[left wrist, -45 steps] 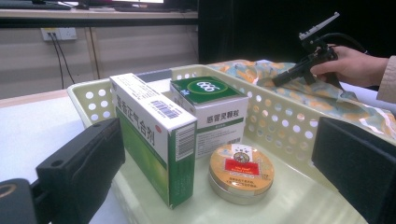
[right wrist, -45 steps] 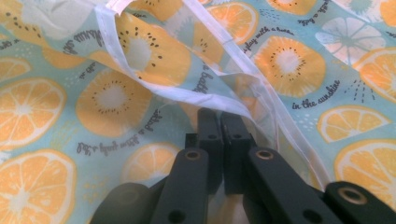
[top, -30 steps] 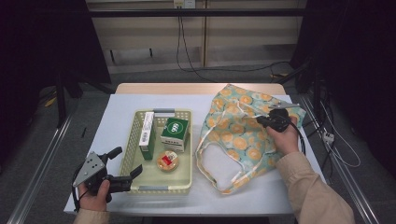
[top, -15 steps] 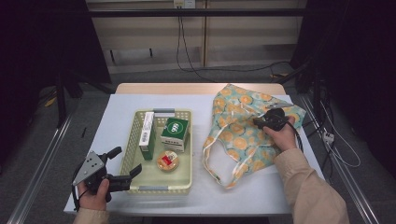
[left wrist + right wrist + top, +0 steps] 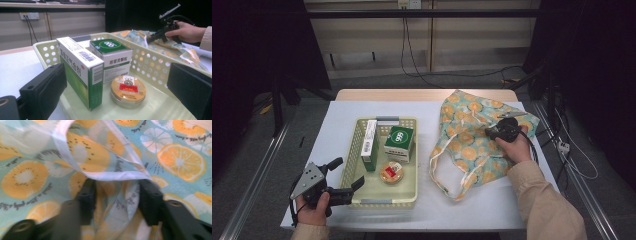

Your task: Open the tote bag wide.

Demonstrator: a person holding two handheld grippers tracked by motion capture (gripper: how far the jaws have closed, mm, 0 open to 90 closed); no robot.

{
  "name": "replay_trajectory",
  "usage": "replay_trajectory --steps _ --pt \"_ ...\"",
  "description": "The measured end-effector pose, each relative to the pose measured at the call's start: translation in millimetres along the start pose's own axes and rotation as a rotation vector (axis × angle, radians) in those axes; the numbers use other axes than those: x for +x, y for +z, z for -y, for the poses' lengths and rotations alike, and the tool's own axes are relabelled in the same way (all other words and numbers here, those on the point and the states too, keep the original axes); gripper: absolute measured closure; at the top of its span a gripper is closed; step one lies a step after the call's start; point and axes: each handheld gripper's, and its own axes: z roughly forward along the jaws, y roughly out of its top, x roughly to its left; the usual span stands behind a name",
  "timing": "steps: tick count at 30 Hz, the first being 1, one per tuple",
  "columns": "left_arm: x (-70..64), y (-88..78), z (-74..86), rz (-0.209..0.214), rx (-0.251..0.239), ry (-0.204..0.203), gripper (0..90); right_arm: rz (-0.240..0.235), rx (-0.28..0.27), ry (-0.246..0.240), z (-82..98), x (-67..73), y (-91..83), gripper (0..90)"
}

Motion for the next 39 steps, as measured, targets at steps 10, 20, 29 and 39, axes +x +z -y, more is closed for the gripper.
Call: replay_trajectory --steps 10,20,29,39 --pt "1.2 -2.6 -7.8 0.017 -0.015 -0.004 2.4 0.029 0.001 -0.024 -7.7 1.0 6.8 89.9" --pt "-8.6 1.1 -29.4 0.092 -0.008 -0.011 2.4 -0.021 -0.039 0.011 -34.0 2.3 -33.0 90.0" --pt "-16.7 24.7 -49.9 0.182 0.026 0.036 2.4 -0.018 -0.081 0.008 -70.1 5.3 -65.7 90.0" --pt "-17.6 56.3 -65.7 0.274 0.064 0.045 2.9 -0.045 -0.069 -0.011 -79.8 5.4 -78.9 90.0"
